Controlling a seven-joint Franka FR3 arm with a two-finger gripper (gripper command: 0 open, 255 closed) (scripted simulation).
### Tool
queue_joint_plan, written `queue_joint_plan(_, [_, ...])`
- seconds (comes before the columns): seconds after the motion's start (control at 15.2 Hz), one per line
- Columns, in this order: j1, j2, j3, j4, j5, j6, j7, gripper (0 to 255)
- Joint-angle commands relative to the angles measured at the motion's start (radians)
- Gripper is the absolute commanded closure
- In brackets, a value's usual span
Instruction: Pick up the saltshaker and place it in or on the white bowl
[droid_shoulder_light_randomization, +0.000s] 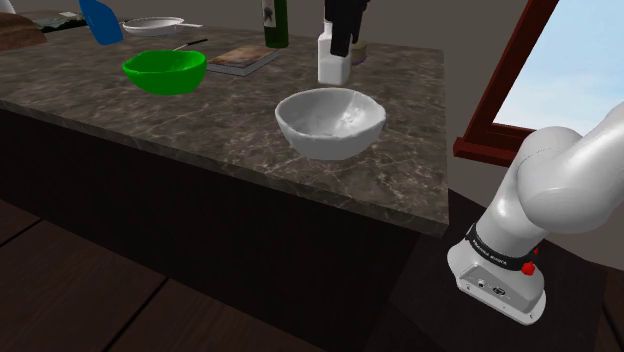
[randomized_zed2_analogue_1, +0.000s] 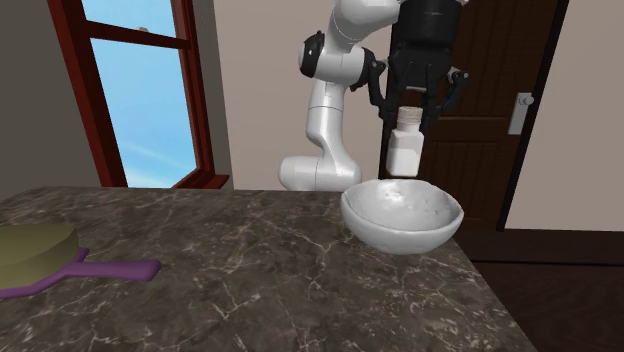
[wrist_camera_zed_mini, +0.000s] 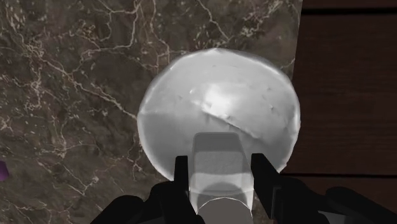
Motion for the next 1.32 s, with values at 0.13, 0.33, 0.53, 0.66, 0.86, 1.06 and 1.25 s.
queue_joint_plan(0.13, [0.006, -0.023, 0.000, -0.076, 0.008, 0.054, 0.000, 255])
queue_joint_plan(0.33, [0.010, -0.039, 0.000, -0.130, 0.013, 0.092, 0.000, 255])
queue_joint_plan(0.53, [0.010, -0.039, 0.000, -0.130, 0.013, 0.092, 0.000, 255])
queue_joint_plan(0.66, [0.010, -0.039, 0.000, -0.130, 0.013, 0.092, 0.000, 255])
queue_joint_plan(0.86, [0.010, -0.039, 0.000, -0.129, 0.013, 0.092, 0.000, 255])
queue_joint_plan(1.06, [0.010, -0.039, 0.000, -0.129, 0.013, 0.092, 0.000, 0])
queue_joint_plan(1.25, [0.010, -0.039, 0.000, -0.129, 0.013, 0.092, 0.000, 0])
